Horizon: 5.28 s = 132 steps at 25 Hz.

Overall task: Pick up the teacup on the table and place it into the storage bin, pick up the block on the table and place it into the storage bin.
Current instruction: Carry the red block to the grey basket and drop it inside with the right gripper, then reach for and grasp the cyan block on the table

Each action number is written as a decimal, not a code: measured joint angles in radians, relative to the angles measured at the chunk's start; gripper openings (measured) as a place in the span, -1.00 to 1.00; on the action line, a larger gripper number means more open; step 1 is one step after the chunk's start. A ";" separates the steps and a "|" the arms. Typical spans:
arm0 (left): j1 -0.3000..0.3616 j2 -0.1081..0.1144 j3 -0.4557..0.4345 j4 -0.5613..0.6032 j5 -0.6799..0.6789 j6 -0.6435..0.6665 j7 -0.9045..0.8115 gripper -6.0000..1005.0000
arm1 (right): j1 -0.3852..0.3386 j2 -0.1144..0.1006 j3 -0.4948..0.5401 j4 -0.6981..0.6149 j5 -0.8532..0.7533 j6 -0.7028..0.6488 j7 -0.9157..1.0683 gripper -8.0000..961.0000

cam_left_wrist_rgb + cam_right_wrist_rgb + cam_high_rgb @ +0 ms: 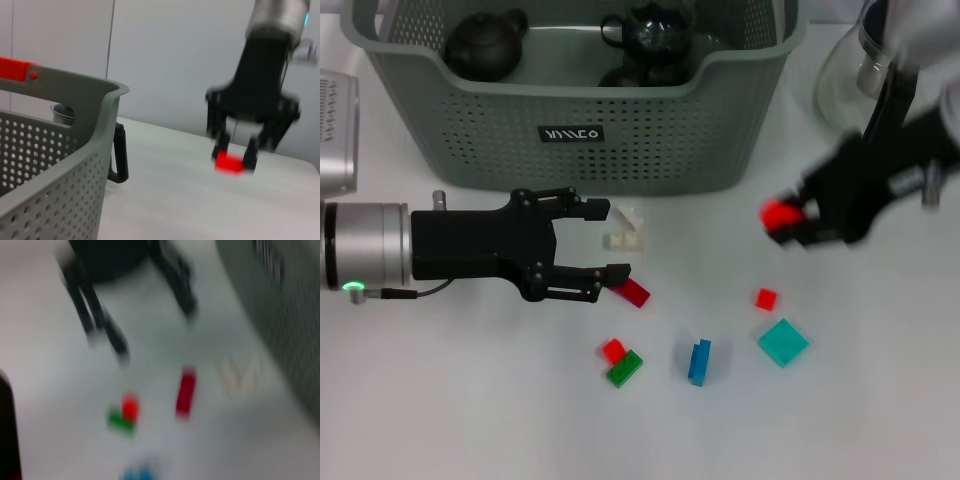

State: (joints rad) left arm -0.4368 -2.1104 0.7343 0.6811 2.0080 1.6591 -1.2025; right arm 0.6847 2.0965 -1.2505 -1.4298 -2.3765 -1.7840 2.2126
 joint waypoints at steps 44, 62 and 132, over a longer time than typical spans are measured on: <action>-0.002 0.013 -0.024 0.000 0.002 0.005 -0.001 0.68 | 0.003 -0.025 0.181 -0.032 0.209 -0.156 -0.147 0.93; -0.012 0.004 -0.022 0.000 0.001 -0.004 0.052 0.68 | 0.106 0.003 -0.165 0.276 -0.189 -0.079 0.049 0.91; -0.016 -0.002 -0.050 -0.026 -0.002 -0.007 0.101 0.67 | 0.213 0.013 -0.592 0.474 -0.111 0.287 0.361 0.02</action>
State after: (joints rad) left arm -0.4525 -2.1123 0.6842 0.6550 2.0065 1.6519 -1.1017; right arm 0.8982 2.1099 -1.8426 -0.9557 -2.4877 -1.4971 2.5738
